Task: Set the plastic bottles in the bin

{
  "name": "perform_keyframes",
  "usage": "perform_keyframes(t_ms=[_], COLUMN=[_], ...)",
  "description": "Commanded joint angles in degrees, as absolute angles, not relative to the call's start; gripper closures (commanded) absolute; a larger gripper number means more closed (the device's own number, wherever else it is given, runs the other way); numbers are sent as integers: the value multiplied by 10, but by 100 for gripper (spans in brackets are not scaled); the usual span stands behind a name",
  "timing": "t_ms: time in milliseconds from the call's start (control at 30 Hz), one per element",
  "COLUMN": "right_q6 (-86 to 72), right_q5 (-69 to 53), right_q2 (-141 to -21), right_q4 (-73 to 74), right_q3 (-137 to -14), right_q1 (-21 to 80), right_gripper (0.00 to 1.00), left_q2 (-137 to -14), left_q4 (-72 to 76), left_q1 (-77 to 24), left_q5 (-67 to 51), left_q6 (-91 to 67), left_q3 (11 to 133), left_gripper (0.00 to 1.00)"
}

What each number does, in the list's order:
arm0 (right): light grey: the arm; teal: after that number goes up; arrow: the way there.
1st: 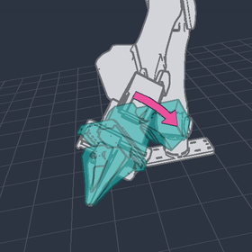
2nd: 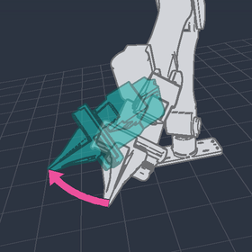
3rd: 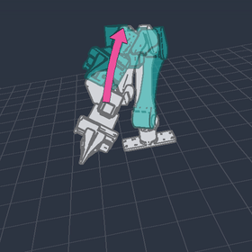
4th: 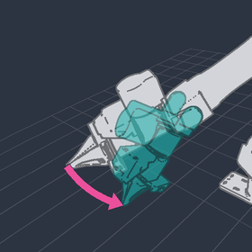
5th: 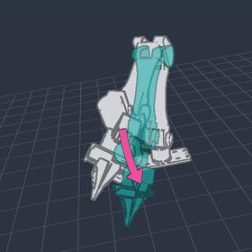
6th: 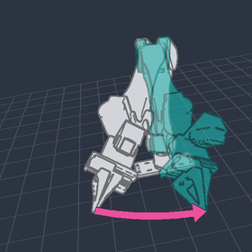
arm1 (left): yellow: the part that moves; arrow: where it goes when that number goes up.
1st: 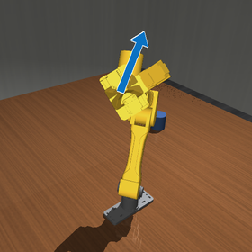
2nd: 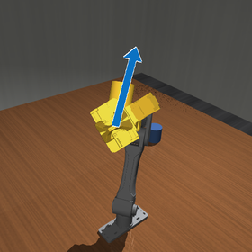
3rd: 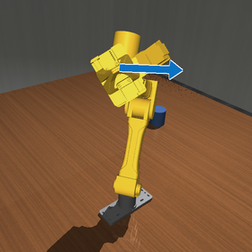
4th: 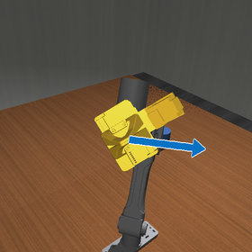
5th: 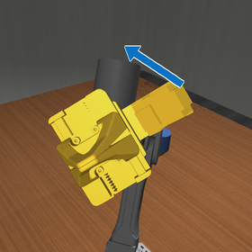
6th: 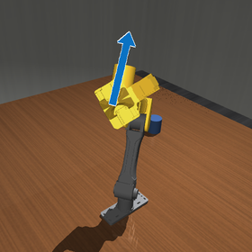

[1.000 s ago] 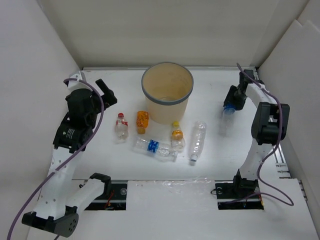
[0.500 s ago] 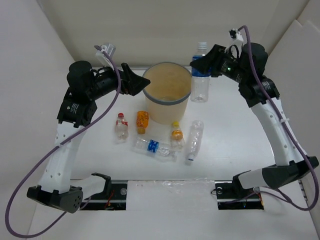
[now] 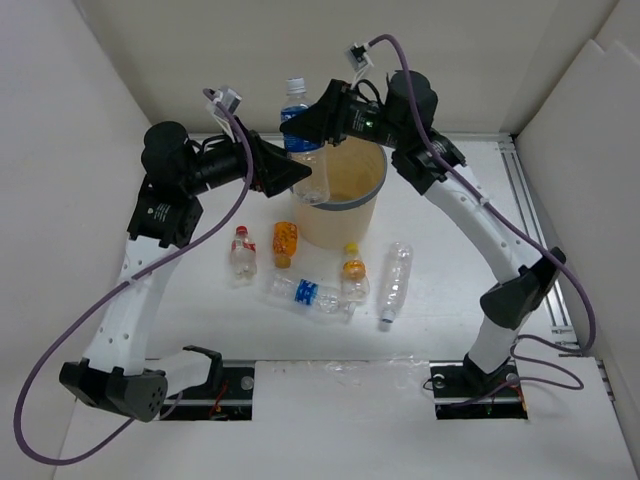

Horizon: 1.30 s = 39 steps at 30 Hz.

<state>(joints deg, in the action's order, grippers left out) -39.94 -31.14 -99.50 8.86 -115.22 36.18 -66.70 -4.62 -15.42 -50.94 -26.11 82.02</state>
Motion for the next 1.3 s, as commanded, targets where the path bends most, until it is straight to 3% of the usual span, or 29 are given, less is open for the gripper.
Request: perform_keyframes(t_ms=[0,133,200,233,267,300,333,400,433,567,700,767,833,933,967,1267], right_q6=[-441,-463,-463,-463,-463,-463,-463,-447,-440,-413,-378,-340,-322,-334,-334,-387], right_q5=[-358,-370,-370,-370,-370,-370,-370,-362,-352,-202,-60,8,125,187,187,154], right_q2=[-1005,-1026,-1027,-1027,-1027,-1016,-1010,-994,-973,-882,-821,-796,-780,-749,-739,-678], right_q4=[-6,-34,-34,-34,-34,-34,-39,-40,-40,-11,103,207,259,331,337,276], right_q3=[-1196,-1226,-1226,-1218,-1200,-1188,-1175,-1136,-1120,-968,-934,-920,-899,-829,-779,-553], right_q1=[374,395,396,396,382,376,371,352,343,276,253,271,300,324,324,287], right_gripper=[100,100,98,83,75,62,33,8,0,0,0,0,0,0,0,0], left_q2=[-678,-716,-722,-722,-722,-722,-729,-751,-772,-829,-906,-927,-949,-968,-969,-947], left_q4=[25,31,74,87,99,99,99,105,119,188,216,216,205,184,184,128], left_q1=[-156,-156,-156,-156,-156,-156,-156,-156,-156,-156,-161,-166,-183,-199,-208,-237], left_q5=[-534,-529,-524,-510,-496,-474,-436,-417,-411,-378,-396,-396,-381,-359,-353,-324], left_q6=[-287,-282,-291,-297,-297,-297,-297,-297,-297,-284,-278,-278,-259,-241,-241,-230], left_q3=[812,812,802,795,795,795,803,826,835,846,885,893,917,939,945,983], left_gripper=[0,3,17,34,80,91,91,91,91,96,99,99,84,32,1,0])
